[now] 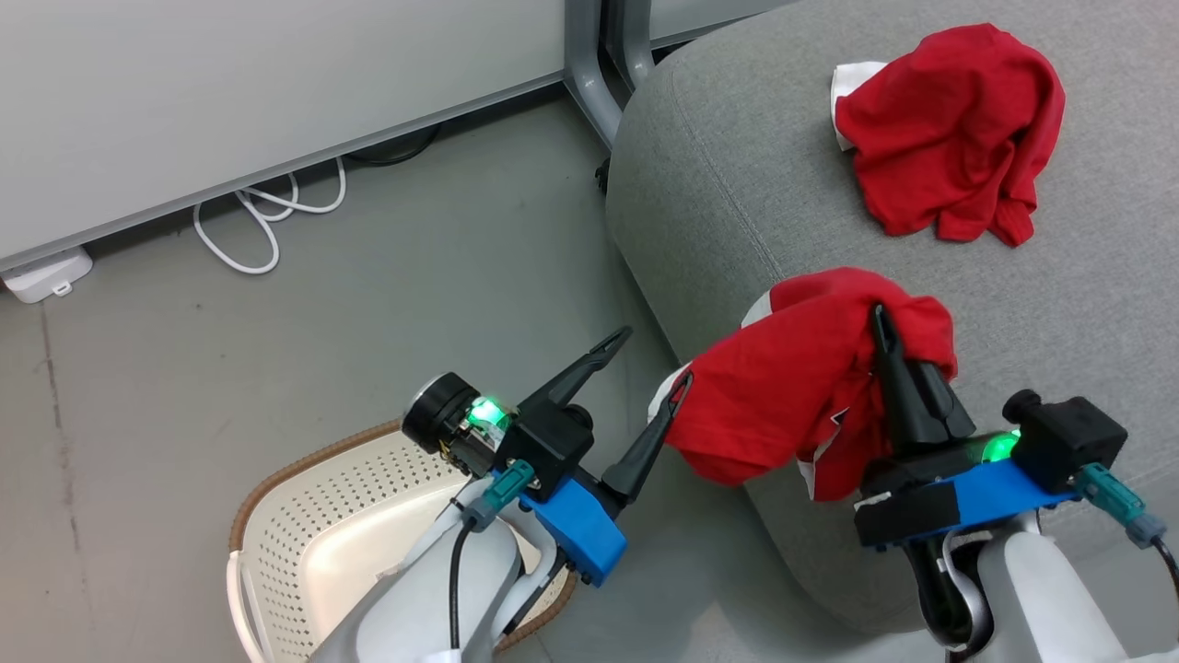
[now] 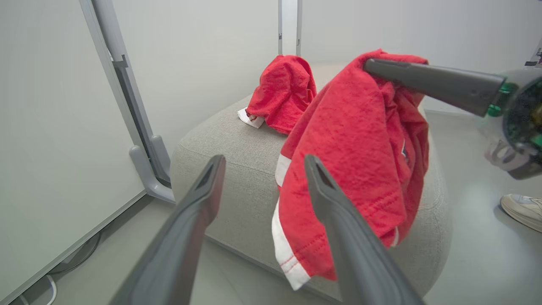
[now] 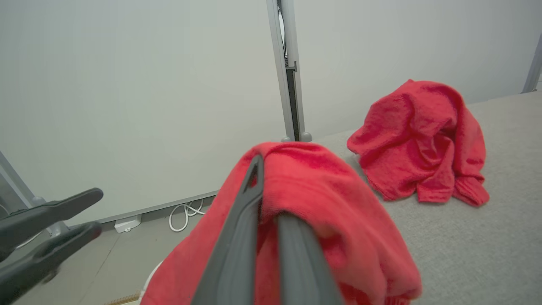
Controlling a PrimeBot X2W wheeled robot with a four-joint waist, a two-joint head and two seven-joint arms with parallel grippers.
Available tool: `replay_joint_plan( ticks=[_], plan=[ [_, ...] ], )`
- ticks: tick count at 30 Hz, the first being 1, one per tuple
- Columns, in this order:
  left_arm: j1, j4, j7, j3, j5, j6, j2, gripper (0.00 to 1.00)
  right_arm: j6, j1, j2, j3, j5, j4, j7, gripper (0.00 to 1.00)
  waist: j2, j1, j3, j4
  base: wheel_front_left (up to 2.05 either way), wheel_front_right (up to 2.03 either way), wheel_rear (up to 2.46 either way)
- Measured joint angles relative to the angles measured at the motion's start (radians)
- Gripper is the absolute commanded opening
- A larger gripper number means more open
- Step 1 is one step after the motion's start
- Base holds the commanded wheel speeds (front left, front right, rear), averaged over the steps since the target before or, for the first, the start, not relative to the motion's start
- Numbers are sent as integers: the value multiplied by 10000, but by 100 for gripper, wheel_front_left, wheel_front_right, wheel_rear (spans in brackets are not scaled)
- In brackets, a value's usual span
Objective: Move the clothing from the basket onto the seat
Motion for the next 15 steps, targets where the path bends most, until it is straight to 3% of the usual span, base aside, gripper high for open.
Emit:
replay_joint_plan(
  ticks=[8, 15],
  plan=[
    [-248, -441, 0, 477, 196, 42, 324, 100, 0, -1621, -174, -533, -121, -878, -2, 0, 0, 0, 531, 33, 0, 0, 0],
    [-1137, -890, 4, 640, 581, 44, 773, 100, 0, -4604, -1066, -1916, -351, -1547, 0, 0, 0, 1, 1802, 153, 0, 0, 0]
  ],
)
